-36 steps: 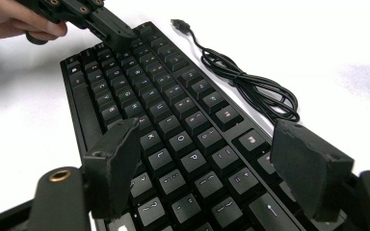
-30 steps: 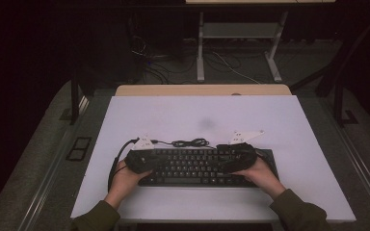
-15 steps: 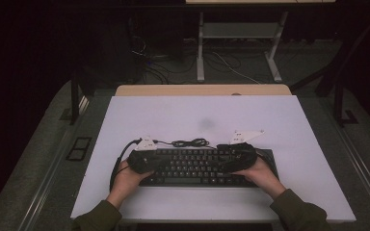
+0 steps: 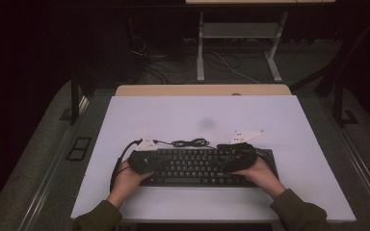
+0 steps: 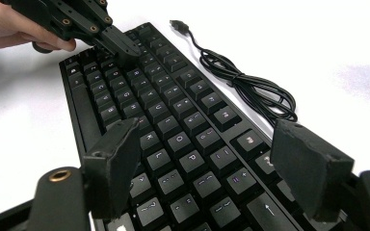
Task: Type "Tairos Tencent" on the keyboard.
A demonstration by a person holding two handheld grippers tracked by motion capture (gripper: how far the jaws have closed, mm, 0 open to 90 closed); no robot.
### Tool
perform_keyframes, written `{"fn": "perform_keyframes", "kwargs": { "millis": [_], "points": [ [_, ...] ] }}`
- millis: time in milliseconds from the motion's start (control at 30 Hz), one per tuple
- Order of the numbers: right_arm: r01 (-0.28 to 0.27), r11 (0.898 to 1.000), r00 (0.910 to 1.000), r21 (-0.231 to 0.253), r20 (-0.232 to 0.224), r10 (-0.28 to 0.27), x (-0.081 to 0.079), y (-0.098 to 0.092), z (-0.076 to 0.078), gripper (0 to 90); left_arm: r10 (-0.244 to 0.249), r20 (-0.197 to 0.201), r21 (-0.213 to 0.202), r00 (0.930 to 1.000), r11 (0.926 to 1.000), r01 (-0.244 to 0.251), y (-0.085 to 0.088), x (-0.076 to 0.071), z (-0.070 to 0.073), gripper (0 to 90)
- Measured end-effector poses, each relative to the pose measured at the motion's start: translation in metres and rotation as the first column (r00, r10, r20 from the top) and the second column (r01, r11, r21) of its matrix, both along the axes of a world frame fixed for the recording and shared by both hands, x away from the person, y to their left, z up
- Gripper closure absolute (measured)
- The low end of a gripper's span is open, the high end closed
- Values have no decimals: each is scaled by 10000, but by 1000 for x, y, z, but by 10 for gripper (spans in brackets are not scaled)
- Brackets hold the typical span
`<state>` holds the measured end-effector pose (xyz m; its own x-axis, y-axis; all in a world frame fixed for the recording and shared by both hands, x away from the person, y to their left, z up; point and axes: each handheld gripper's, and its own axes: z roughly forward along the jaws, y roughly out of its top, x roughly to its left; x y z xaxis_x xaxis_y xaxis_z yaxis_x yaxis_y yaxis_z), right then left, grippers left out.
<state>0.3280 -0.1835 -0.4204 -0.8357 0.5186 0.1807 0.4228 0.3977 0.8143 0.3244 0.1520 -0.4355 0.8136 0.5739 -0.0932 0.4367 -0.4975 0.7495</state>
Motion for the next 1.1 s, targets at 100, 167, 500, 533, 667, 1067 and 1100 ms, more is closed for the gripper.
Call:
{"fn": "perform_keyframes", "kwargs": {
  "millis": [100, 167, 500, 533, 667, 1067, 1100],
  "points": [
    [-5, 10000, 10000, 1, 11, 5, 0, 0, 0, 256, 66, -11, -235, 10000, 9997, -66, 0, -1, 2, 893],
    [-3, 10000, 10000, 9, 5, 3, 0, 0, 0, 256, -22, 96, -217, 10000, 9998, 24, 1, -1, 4, 892],
    [38, 10000, 10000, 45, 14, -38, 1, 0, 1, 256, 214, 141, -764, 9997, 9969, -203, 7, -4, 9, 749],
    [29, 10000, 10000, 41, 29, -29, 1, 0, 1, 256, 196, 112, -775, 9997, 9968, -187, 7, -4, 9, 709],
    [11, 10000, 10000, -42, -68, -12, 1, 1, 1, 256, 109, 68, -757, 9999, 9971, -103, 6, -6, 8, 571],
    [-119, 9999, 9999, -21, -12, 119, 6, 12, 5, 258, -40, 204, -747, 9998, 9972, 55, 2, -7, 9, 303],
    [-121, 9999, 9999, -17, 7, 121, 6, 13, 5, 259, -24, 214, -745, 9998, 9972, 39, 2, -7, 9, 285]
  ]
}}
